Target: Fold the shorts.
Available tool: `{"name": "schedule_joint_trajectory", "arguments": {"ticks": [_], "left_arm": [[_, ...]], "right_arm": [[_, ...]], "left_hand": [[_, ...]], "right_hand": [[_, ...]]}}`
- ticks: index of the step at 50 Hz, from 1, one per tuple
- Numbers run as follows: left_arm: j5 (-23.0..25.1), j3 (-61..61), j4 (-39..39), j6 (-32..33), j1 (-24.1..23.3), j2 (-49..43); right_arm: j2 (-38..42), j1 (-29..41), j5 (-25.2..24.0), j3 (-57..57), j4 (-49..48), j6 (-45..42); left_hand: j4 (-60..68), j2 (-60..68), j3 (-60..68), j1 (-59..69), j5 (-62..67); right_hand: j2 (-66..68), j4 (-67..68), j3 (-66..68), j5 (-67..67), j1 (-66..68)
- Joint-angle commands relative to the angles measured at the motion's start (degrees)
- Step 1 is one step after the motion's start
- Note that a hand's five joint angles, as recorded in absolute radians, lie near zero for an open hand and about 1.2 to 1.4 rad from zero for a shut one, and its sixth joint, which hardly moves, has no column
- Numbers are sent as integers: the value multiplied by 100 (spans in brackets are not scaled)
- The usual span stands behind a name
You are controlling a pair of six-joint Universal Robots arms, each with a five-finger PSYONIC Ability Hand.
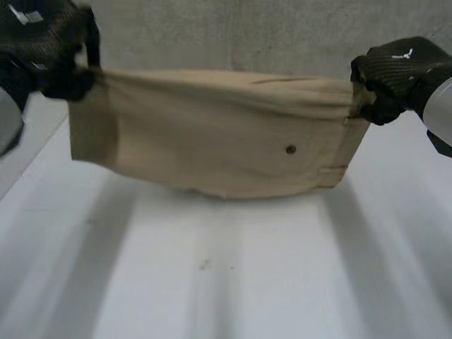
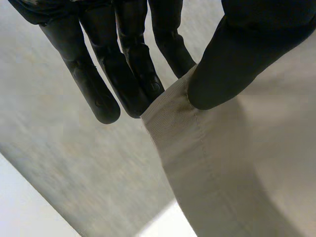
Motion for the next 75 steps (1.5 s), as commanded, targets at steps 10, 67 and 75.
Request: {"name": "schedule_joint_trajectory", "arguments": {"ticks": [10,67,75], "left_arm": [[16,1307,-147,55,68,-3000],[-432,-2627,1570,407,-433,-1351],[-414,-3173,285,328,-775,-874]], "right_arm": [[1784,390,309,-253,-766,-223],[1627,654,353,1433,-1782,-636],[1433,531,344,1829,-215,-811]], "left_hand": [[1164,1177,1202,1663,1427],[1164,1177,1202,1663,1427],[1164,1177,1202,1663,1427]], "right_hand": [[1321,1201,1225,1345,2454],[1321,1201,1225,1345,2454],[1321,1201,1225,1345,2454]]}}
